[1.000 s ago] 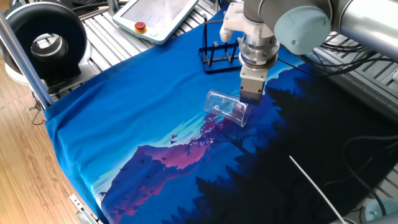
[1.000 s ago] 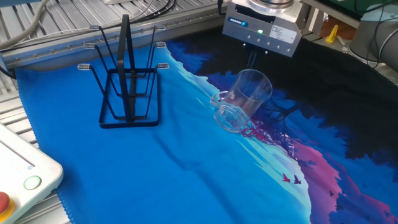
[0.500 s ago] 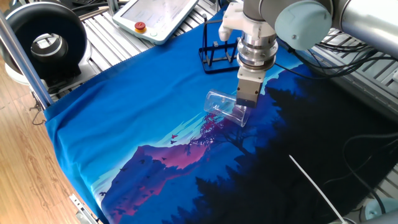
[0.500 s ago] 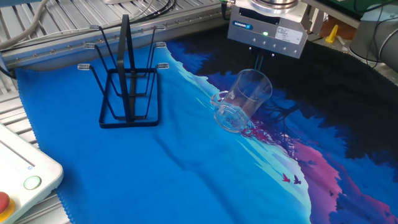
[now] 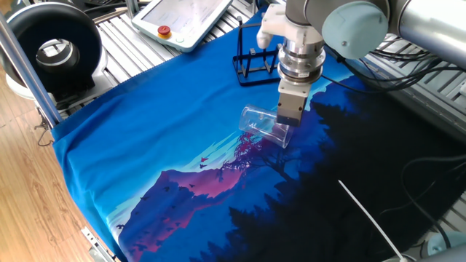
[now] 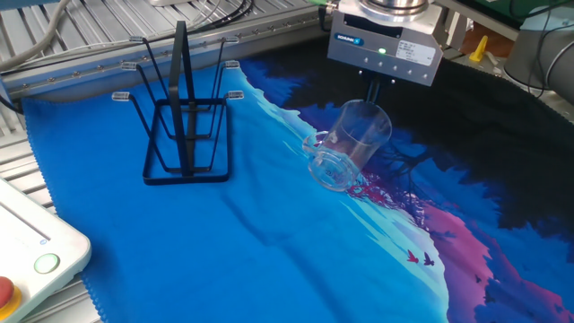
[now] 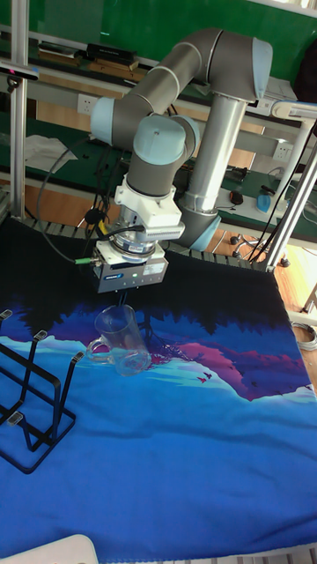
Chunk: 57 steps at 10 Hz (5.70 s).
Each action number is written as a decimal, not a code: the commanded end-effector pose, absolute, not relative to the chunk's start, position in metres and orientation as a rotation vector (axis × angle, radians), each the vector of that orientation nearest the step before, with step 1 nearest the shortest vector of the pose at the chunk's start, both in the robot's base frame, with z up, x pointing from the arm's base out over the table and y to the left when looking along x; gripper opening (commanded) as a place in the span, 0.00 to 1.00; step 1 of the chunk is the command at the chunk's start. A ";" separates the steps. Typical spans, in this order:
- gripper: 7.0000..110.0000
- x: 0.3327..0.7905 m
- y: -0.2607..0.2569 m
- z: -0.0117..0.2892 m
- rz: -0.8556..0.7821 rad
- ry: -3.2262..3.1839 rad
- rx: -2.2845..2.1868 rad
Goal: Put the cup on the cup rack
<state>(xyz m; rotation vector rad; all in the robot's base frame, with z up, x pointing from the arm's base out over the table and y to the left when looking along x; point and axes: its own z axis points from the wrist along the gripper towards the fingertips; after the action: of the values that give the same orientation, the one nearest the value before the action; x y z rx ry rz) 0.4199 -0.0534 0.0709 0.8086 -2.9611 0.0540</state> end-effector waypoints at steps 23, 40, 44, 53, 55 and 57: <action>0.00 0.420 -0.047 0.077 0.032 -2.965 0.792; 0.00 0.416 -0.056 0.074 0.065 -2.941 0.790; 0.00 0.415 -0.058 0.074 0.070 -2.935 0.788; 0.00 0.413 -0.062 0.071 0.075 -2.930 0.791; 0.00 0.413 -0.062 0.071 0.075 -2.930 0.791; 0.00 0.413 -0.063 0.070 0.075 -2.929 0.793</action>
<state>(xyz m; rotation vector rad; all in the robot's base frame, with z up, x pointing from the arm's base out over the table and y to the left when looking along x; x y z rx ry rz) 0.4121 -0.0642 0.0704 0.7982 -2.9213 0.0899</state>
